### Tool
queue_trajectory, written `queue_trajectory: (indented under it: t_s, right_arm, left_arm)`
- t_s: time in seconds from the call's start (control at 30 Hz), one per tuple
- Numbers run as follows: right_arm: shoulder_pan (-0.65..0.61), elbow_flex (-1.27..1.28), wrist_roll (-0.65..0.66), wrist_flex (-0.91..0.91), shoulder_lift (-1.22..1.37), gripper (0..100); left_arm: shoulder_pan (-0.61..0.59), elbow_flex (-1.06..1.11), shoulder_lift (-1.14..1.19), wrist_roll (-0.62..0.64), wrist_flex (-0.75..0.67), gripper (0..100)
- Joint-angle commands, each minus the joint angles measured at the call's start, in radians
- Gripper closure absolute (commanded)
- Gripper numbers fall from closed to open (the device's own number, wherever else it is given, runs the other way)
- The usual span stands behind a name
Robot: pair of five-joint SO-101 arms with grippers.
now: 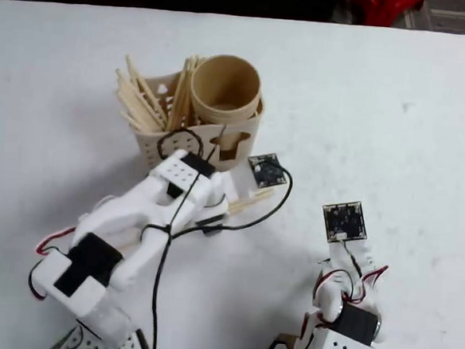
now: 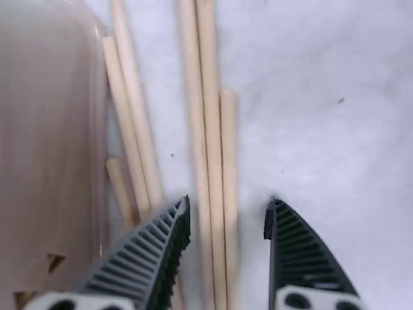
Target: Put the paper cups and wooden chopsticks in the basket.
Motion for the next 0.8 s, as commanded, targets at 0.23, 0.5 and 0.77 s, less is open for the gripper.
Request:
queue_trajectory:
  t_s: [0.23, 0.5, 0.77]
  right_arm:
    - [-0.002, 0.006, -0.008, -0.013, -0.007, 98.1]
    - [-0.002, 0.006, -0.008, -0.013, -0.007, 98.1]
    - [-0.002, 0.006, -0.008, -0.013, -0.007, 98.1]
  left_arm:
    - [0.016, -0.109, 0.097, -0.04, 0.092, 90]
    - [0.013, -0.031, -0.097, -0.037, 0.072, 93]
    - [0.025, -0.034, -0.275, 0.0, 0.133, 93]
